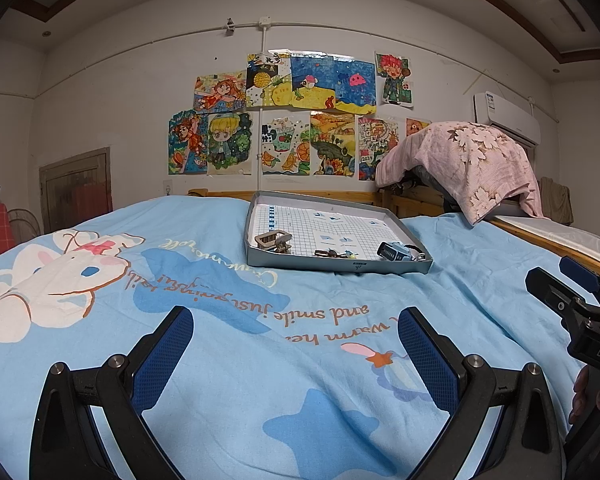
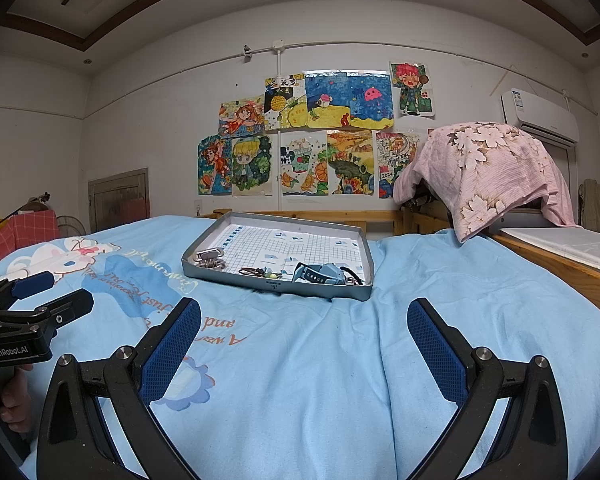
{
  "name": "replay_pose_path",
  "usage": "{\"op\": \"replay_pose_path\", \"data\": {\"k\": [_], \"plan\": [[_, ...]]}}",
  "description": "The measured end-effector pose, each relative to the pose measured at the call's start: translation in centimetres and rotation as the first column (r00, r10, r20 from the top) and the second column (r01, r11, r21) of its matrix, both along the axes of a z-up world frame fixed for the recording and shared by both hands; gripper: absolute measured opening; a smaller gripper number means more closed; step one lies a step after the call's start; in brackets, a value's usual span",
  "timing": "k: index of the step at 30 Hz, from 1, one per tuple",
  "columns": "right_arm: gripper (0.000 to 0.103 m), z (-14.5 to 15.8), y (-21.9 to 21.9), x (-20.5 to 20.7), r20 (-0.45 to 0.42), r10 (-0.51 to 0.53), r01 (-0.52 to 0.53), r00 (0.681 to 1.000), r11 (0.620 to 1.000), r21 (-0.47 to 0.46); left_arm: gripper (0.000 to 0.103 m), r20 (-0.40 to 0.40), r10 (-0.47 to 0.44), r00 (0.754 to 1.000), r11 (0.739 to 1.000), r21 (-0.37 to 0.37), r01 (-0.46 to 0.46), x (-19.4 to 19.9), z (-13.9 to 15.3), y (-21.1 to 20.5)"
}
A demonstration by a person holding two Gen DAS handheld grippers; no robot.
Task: Organize jewelry
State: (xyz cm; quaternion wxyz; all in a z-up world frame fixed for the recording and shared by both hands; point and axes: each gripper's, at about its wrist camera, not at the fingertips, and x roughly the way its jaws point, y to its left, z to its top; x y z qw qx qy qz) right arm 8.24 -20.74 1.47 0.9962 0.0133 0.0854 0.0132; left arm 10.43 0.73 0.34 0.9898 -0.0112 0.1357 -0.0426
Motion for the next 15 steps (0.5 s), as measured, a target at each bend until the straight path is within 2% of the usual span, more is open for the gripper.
{"op": "replay_pose_path", "data": {"k": [10,15], "plan": [[0.101,0.0,-0.01,0.01,0.0,-0.001,0.001,1.0,1.0,0.001,0.103,0.0,-0.002,1.0,1.0,0.001,0.002,0.0,0.01,-0.05],[0.101,0.0,-0.02,0.01,0.0,0.0,0.0,1.0,1.0,0.0,0.103,-0.007,0.005,1.0,1.0,0.025,-0.005,0.09,-0.12,0.07]]}}
